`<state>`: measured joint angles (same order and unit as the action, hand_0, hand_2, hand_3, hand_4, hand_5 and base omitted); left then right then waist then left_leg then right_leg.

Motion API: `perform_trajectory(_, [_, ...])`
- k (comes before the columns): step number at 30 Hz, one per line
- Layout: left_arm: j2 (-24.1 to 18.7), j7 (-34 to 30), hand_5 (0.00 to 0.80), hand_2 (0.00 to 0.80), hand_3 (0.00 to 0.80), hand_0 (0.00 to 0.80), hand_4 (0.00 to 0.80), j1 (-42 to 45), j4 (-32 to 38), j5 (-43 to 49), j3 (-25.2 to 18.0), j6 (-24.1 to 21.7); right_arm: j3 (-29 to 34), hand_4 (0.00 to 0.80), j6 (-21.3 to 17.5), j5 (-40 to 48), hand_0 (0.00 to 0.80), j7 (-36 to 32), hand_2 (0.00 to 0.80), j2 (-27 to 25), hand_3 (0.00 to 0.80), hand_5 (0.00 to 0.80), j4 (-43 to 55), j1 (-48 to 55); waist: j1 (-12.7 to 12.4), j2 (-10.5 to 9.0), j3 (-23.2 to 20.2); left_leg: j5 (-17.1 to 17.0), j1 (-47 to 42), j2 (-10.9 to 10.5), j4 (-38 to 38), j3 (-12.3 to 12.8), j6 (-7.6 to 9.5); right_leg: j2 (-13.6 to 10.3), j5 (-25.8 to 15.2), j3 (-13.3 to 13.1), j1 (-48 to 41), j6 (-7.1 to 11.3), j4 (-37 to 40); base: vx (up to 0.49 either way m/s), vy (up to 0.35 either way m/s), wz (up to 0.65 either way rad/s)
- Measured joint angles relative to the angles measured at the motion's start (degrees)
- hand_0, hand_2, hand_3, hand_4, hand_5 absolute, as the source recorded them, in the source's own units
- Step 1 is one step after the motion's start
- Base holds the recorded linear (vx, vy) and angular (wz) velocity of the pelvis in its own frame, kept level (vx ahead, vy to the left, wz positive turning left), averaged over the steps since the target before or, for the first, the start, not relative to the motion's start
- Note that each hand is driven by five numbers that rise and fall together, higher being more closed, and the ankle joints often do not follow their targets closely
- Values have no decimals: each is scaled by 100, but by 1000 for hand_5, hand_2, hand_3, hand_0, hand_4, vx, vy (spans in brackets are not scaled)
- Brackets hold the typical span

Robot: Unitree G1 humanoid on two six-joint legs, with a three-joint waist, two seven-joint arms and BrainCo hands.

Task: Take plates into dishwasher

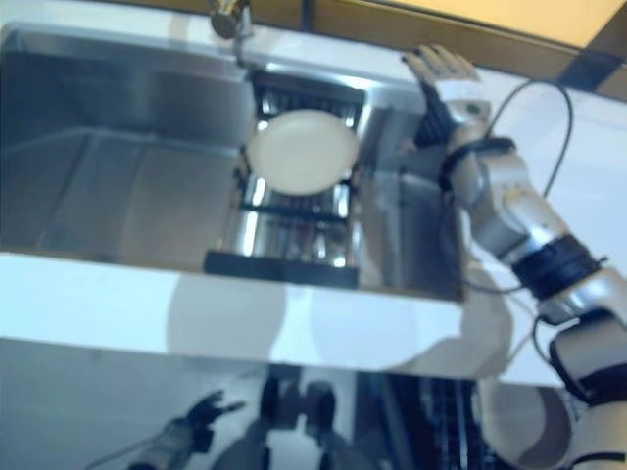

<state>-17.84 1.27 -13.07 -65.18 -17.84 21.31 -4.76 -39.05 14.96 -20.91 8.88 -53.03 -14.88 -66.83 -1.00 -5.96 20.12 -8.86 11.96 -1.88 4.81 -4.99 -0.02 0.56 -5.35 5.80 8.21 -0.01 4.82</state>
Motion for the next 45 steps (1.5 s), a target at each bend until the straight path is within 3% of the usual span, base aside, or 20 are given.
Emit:
perform_trajectory(9, [35,9,0,0,0,0,0,-136,73,-116,-6,-1,-229,0,53,-55,0,-454,0,86,0,0,442,-99,-152,42,56,-1,-15,-2,3,0,16,6,-8,3,-13,-26,1,0,0,0])
perform_trajectory(24, [97,45,0,0,0,0,0,-138,65,-97,-6,45,-466,0,163,-665,0,-1614,0,323,0,0,1023,-173,-158,14,40,7,-194,-4,2,-34,3,4,-7,43,-205,-27,2,6,-3,1])
perform_trajectory(31, [88,44,0,0,0,0,0,-128,62,-95,-14,56,-664,0,157,-793,0,-2332,0,389,0,0,1253,-174,-155,-153,-67,10,-288,1,1,-27,-1,4,-3,39,-296,-30,2,20,3,0])
perform_trajectory(45, [47,44,0,0,0,0,0,14,58,-94,-15,54,-667,0,128,-1004,0,-2510,0,712,0,0,1181,-173,-168,-216,-129,21,-293,-5,-2,-24,-14,-22,-3,40,-300,-34,0,0,0,0])
